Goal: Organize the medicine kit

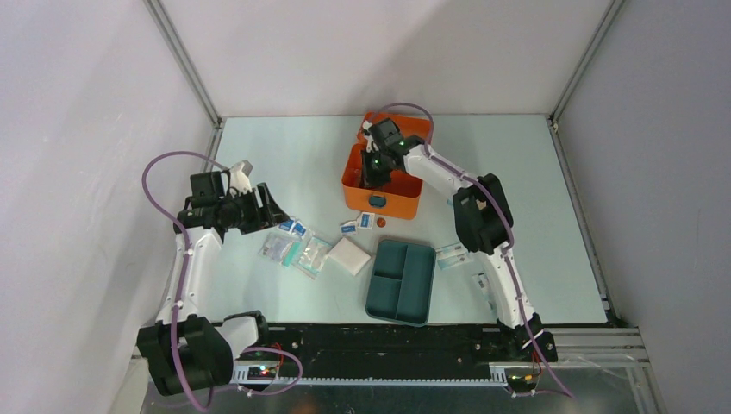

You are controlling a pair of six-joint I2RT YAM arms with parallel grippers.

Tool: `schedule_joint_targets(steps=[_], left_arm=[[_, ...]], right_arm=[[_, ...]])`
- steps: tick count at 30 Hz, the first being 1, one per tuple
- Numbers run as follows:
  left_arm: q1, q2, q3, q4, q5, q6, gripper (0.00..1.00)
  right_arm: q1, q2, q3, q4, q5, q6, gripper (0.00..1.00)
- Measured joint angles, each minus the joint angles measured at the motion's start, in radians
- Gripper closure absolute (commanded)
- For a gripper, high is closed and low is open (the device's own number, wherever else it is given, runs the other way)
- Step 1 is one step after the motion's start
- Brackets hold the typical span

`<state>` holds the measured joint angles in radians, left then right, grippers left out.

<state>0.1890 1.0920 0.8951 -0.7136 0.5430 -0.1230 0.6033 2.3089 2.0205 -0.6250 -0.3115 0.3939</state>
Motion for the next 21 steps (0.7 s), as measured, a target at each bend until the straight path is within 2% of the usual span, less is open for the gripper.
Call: schedule_joint_targets(steps=[21], left_arm=[[0.0, -0.058, -0.02, 0.002, -0.019, 0.0, 0.29]], right_arm=[[0.002, 0.057, 0.018, 0.002, 0.01, -0.04, 1.0]])
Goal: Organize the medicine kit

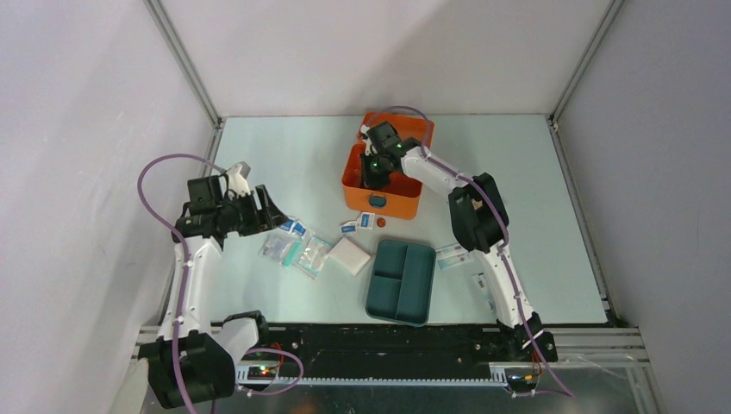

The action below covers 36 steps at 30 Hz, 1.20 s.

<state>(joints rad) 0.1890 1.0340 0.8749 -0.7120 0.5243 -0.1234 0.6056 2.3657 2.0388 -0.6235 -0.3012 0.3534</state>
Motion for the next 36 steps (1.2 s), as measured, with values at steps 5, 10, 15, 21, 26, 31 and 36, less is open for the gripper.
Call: schedule_joint_targets(steps=[5, 10, 15, 21, 26, 31, 36], left_arm=[[0.0, -0.032, -0.002, 0.0, -0.008, 0.0, 0.26], [0.0, -0.024, -0.002, 0.0, -0.046, -0.002, 0.26], [0.0, 0.064, -0.002, 0.002, -0.1, -0.008, 0.27], [-0.002, 0.21, 0.001, 0.003, -0.102, -0.006, 0.27], [-0.039, 0.276, 0.038, -0.001, -0.069, 0.036, 0.27], [-0.164, 0.375, 0.139, 0.008, -0.086, 0.148, 0.3], [-0.251, 0.529, 0.189, 0.018, -0.142, 0.235, 0.33]], right_arm=[[0.001, 0.011, 0.004, 0.0, -0.001, -0.011, 1.0], [-0.006, 0.013, 0.006, 0.0, -0.013, -0.015, 0.95], [-0.023, -0.039, 0.006, -0.018, -0.043, -0.029, 0.77], [-0.027, -0.265, 0.006, -0.03, -0.051, -0.094, 0.59], [0.003, -0.448, -0.031, -0.009, -0.101, -0.194, 0.5], [0.052, -0.522, -0.14, -0.026, -0.161, -0.313, 0.34], [0.111, -0.581, -0.339, -0.063, -0.081, -0.43, 0.27]])
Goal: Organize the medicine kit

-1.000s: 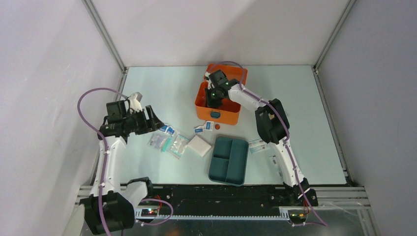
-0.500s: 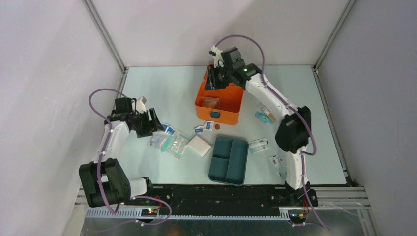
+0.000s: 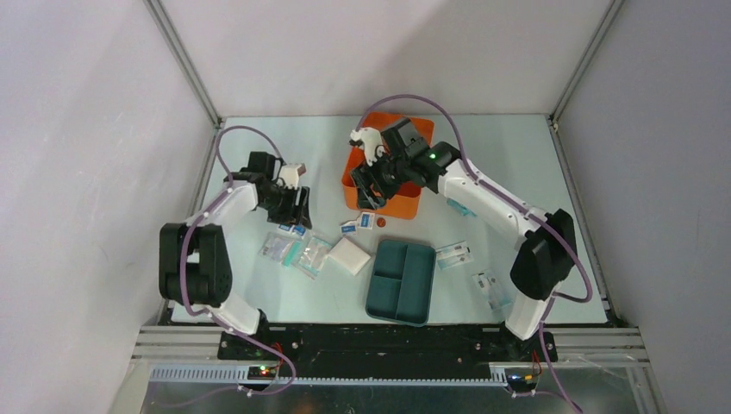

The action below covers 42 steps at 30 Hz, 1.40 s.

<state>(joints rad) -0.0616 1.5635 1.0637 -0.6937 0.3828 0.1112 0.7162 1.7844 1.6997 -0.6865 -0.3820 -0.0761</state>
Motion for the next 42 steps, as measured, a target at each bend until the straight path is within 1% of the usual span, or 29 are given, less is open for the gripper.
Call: schedule_joint_targets(steps=[4, 8, 11, 14, 16, 18, 19, 20, 21, 22, 24, 27, 32, 33, 35, 38, 42], left_arm=[[-0.01, 0.084, 0.0, -0.001, 0.011, 0.034, 0.37], [-0.029, 0.118, -0.003, -0.004, 0.018, 0.051, 0.49], [-0.039, 0.13, -0.004, -0.004, 0.028, 0.056, 0.59], [-0.039, 0.145, -0.004, -0.004, 0.043, 0.056, 0.63], [-0.039, 0.158, -0.004, -0.003, 0.048, 0.056, 0.74], [-0.04, 0.166, -0.006, -0.004, 0.051, 0.054, 0.82], [-0.04, 0.169, -0.008, -0.003, 0.054, 0.056, 0.84], [-0.04, 0.169, -0.011, -0.003, 0.058, 0.057, 0.9], [-0.04, 0.169, -0.015, -0.003, 0.06, 0.056, 0.93], [-0.04, 0.168, -0.018, -0.003, 0.064, 0.056, 0.98], [-0.041, 0.156, -0.036, 0.001, 0.066, 0.064, 1.0], [-0.041, 0.077, -0.084, -0.003, 0.067, 0.083, 1.0], [-0.041, -0.187, -0.133, -0.011, 0.104, 0.115, 1.0], [-0.041, -0.246, -0.136, -0.011, 0.123, 0.12, 1.0], [-0.041, -0.348, -0.138, -0.009, 0.159, 0.129, 1.0], [-0.041, -0.483, -0.141, -0.008, 0.233, 0.143, 1.0], [-0.042, -0.578, -0.141, -0.008, 0.314, 0.153, 1.0]], right_arm=[[0.003, -0.071, -0.036, -0.004, 0.056, -0.055, 0.27], [-0.001, -0.135, -0.036, 0.011, 0.082, -0.083, 0.27], [-0.005, -0.149, -0.036, 0.019, 0.087, -0.088, 0.28], [-0.006, -0.14, -0.038, 0.018, 0.088, -0.09, 0.28], [-0.006, -0.134, -0.038, 0.018, 0.088, -0.091, 0.28], [-0.005, -0.129, -0.038, 0.018, 0.087, -0.091, 0.28], [-0.004, -0.126, -0.038, 0.018, 0.088, -0.092, 0.28], [-0.003, -0.124, -0.038, 0.017, 0.089, -0.092, 0.28], [-0.002, -0.122, -0.038, 0.017, 0.09, -0.092, 0.28], [-0.002, -0.121, -0.038, 0.017, 0.091, -0.091, 0.28], [0.0, -0.12, -0.038, 0.017, 0.095, -0.09, 0.28], [0.001, -0.118, -0.038, 0.018, 0.095, -0.085, 0.28], [0.0, -0.089, -0.037, 0.018, 0.068, -0.075, 0.24], [0.0, -0.077, -0.037, 0.017, 0.053, -0.074, 0.21], [0.003, -0.055, -0.035, 0.011, 0.028, -0.075, 0.17], [0.014, -0.023, -0.027, 0.002, -0.004, -0.075, 0.16], [0.044, 0.002, -0.005, -0.002, -0.052, -0.077, 0.17]])
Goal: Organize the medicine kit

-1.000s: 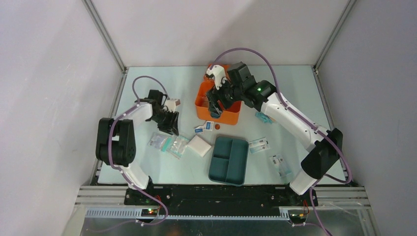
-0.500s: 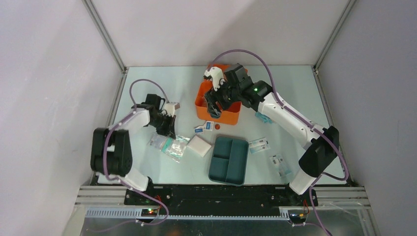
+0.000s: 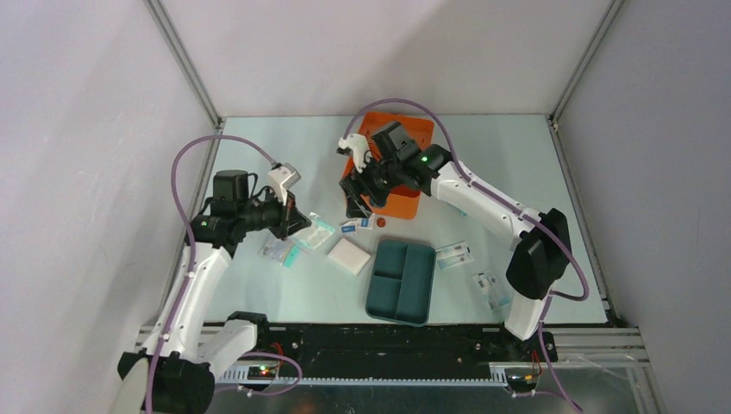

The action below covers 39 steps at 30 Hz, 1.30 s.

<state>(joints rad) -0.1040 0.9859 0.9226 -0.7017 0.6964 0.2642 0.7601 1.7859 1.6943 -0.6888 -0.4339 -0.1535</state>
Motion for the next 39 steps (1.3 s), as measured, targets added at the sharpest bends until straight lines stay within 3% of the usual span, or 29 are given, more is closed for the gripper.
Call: schedule_joint_targets(steps=[9, 19, 21, 24, 25, 26, 27, 28, 30, 34, 39], left_arm=[[-0.003, -0.034, 0.0, -0.003, 0.146, -0.002, 1.0], [-0.007, -0.033, 0.0, -0.003, 0.202, -0.01, 1.0], [-0.007, -0.032, 0.001, -0.003, 0.203, -0.012, 1.0], [-0.007, -0.027, 0.002, -0.003, 0.203, -0.016, 0.99], [-0.007, -0.024, 0.003, -0.003, 0.202, -0.019, 0.95], [-0.007, -0.02, 0.004, -0.003, 0.201, -0.02, 0.8], [-0.007, -0.015, 0.006, -0.003, 0.198, -0.022, 0.72], [-0.007, -0.008, 0.009, -0.003, 0.195, -0.026, 0.58], [-0.008, 0.008, 0.023, -0.003, 0.17, -0.053, 0.47], [-0.009, 0.026, 0.037, 0.003, 0.108, -0.091, 0.34], [-0.01, 0.028, 0.038, 0.013, 0.033, -0.145, 0.3]], right_arm=[[0.058, 0.038, 0.088, -0.006, -0.105, -0.009, 0.22], [0.1, 0.127, 0.148, -0.053, -0.183, -0.016, 0.4], [0.102, 0.136, 0.148, -0.062, -0.195, -0.017, 0.63], [0.102, 0.14, 0.148, -0.068, -0.215, -0.026, 0.84], [0.102, 0.14, 0.148, -0.071, -0.22, -0.023, 0.91], [0.102, 0.14, 0.148, -0.072, -0.224, -0.021, 0.94], [0.101, 0.14, 0.149, -0.072, -0.227, -0.024, 0.98], [0.1, 0.14, 0.148, -0.074, -0.228, -0.019, 1.0], [0.095, 0.14, 0.149, -0.075, -0.226, -0.011, 1.0], [0.054, 0.138, 0.145, -0.061, -0.188, 0.024, 1.0], [-0.088, 0.088, 0.075, 0.006, -0.134, 0.105, 1.0]])
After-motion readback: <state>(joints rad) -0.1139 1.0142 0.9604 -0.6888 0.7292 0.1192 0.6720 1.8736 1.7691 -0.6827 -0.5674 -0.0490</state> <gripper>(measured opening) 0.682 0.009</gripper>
